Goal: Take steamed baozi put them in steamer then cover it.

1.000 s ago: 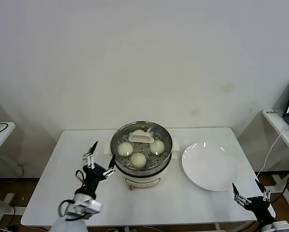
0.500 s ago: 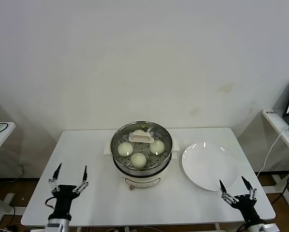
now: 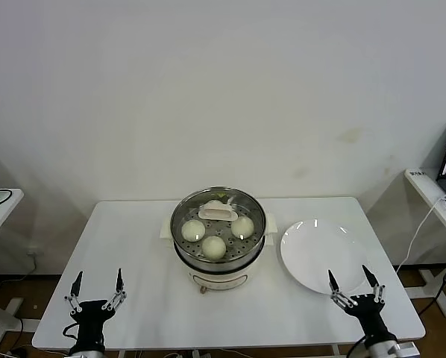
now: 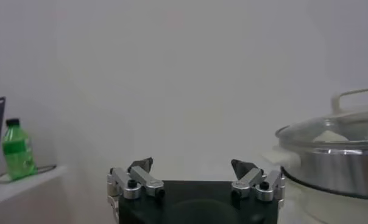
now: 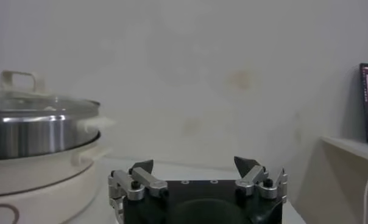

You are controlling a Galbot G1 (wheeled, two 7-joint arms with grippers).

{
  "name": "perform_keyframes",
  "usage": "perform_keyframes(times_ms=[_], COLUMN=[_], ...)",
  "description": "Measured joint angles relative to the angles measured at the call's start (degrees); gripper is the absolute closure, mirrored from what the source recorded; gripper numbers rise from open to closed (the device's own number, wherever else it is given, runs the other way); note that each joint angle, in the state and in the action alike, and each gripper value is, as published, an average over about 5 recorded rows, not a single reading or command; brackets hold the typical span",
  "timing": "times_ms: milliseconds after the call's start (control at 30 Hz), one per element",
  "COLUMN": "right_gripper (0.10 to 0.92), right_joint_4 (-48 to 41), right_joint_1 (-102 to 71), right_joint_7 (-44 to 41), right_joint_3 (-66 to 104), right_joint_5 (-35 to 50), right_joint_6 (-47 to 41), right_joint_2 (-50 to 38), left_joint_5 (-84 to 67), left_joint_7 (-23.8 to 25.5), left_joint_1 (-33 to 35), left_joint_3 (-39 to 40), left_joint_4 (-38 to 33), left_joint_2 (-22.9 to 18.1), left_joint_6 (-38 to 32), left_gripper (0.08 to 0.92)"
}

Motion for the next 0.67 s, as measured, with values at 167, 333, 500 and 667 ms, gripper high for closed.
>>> perform_keyframes(times_ms=[167,333,500,667], right_gripper=[0.203,0.203,0.203,0.203], right_joint_4=[0.2,0.7,1.3,1.8], right_joint_1=[0.0,-0.3,-0.7,-1.0], right_joint_7=[0.0,0.0,-0.2,-0.1], right_joint_3=[-0.5,-1.1,-1.4,-1.4], right_joint_5=[-0.1,-0.6,-1.0,-1.1], right_joint_6=[0.0,-0.4,-0.7,-1.0], right_joint_2=[0.3,0.6,0.6,0.6], left_joint_5=[0.4,1.3,2.2,2.7], left_joint_7=[-0.1,0.0,0.0,0.0], left_joint_1=[1.0,1.9,2.6,2.9], left_joint_3=[0.2,0.6,0.9,1.1], left_joint_4=[-0.2,0.2,0.2,-0.1], left_joint_2=[-1.1,-2.0,-2.7,-3.0], left_joint_6=[0.8,1.3,1.4,1.7], left_gripper=[0.177,0.177,0.177,0.177])
